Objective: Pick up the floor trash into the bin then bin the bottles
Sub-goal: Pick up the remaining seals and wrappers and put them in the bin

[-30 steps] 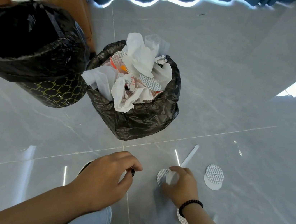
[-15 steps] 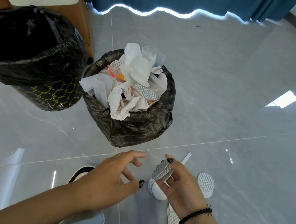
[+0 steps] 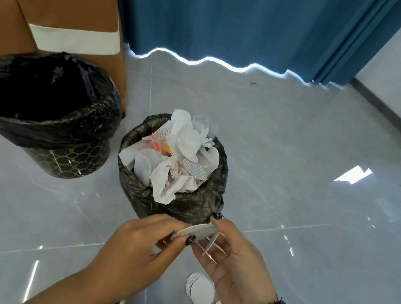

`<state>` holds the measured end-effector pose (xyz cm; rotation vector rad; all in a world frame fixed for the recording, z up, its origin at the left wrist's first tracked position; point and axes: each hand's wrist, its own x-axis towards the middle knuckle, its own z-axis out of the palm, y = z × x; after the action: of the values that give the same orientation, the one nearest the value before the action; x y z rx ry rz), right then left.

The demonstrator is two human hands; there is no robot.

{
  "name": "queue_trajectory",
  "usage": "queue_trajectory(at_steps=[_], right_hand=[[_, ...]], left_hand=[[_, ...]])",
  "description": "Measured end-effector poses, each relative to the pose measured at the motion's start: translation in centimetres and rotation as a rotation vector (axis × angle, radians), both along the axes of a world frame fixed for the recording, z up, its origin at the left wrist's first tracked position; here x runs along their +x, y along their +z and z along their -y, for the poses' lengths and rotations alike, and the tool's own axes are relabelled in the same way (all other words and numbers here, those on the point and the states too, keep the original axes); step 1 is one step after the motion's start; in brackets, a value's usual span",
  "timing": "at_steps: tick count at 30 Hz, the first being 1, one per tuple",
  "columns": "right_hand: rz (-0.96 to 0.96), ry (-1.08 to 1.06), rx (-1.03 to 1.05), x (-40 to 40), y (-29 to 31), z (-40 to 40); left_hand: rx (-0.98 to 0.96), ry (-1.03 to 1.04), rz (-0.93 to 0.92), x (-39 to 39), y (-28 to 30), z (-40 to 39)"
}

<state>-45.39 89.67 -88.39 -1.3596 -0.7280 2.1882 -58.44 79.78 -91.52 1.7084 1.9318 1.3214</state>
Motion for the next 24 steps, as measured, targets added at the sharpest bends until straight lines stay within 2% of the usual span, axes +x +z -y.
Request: queue_trajectory(at_steps=[3,6,9,12,15,17,22,24], right_hand=[[0.055,-0.033,0.167,-1.0,3.1,-2.0],[0.179,0.009,0.444,-3.1,5.7,-4.3],[0.340,0.113,0.765,-5.6,5.8,-6.1],[0.482,0.306,1.025,-7.4,3.8,-7.7],[0.576,0.487,1.126,-8.2,1.4,-8.7],[0.591,0.520,1.145,-8.2,0.3,-8.9],[0.445,0.392,1.194,-7.3,-0.4,-8.2],[0.370,0.343,1.241,-6.6,-0.3,-7.7]], left_hand=[[0.105,0.105,0.003,-1.3,2.1,-0.4],[0.151,0.226,0.088,-2.8,4.1,-0.6],[0.167,0.342,0.210,-3.1,5.1,-0.4],[0.121,0.453,0.338,-3.0,4.6,-0.1],[0.047,0.514,0.394,-3.2,3.7,0.2],[0.036,0.549,0.401,-3.7,4.0,0.3],[0.138,0.620,0.320,-7.6,6.1,-1.4],[0.101,0.640,0.160,-9.9,6.5,-3.3]])
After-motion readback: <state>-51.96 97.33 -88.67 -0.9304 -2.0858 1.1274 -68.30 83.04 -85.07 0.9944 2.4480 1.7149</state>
